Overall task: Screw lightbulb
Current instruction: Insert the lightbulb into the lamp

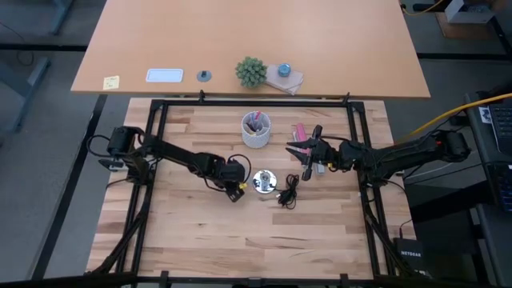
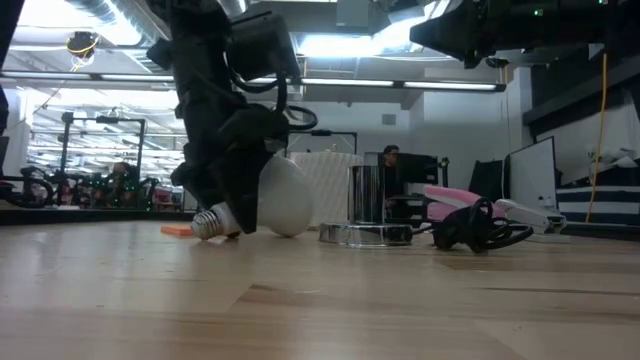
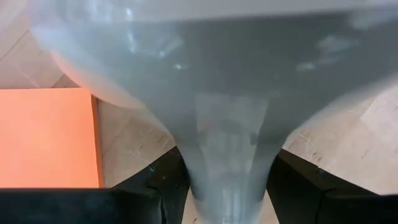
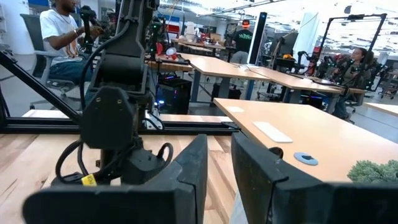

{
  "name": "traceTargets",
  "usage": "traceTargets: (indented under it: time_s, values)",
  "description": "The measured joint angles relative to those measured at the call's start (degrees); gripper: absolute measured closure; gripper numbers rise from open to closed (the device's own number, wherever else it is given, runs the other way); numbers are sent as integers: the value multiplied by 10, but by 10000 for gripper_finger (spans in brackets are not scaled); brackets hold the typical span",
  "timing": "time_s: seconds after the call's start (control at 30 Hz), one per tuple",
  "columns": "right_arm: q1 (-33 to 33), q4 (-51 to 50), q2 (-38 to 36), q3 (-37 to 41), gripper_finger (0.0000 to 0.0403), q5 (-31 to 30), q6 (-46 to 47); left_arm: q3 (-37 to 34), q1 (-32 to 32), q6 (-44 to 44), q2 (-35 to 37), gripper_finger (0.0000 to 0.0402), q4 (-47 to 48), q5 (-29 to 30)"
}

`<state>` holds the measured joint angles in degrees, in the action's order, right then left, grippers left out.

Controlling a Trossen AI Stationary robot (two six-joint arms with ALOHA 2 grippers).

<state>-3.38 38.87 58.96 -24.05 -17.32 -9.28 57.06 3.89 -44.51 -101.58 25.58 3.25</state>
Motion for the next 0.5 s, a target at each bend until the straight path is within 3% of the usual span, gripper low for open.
traceTargets:
  time_s: [0.3, 0.5]
  values:
    - [0, 0, 0, 0, 327, 0, 0, 0, -21, 0, 0, 224, -1, -5]
    - [0, 0, 0, 0, 327, 0, 0, 0, -22, -1, 0, 264, 0, -5]
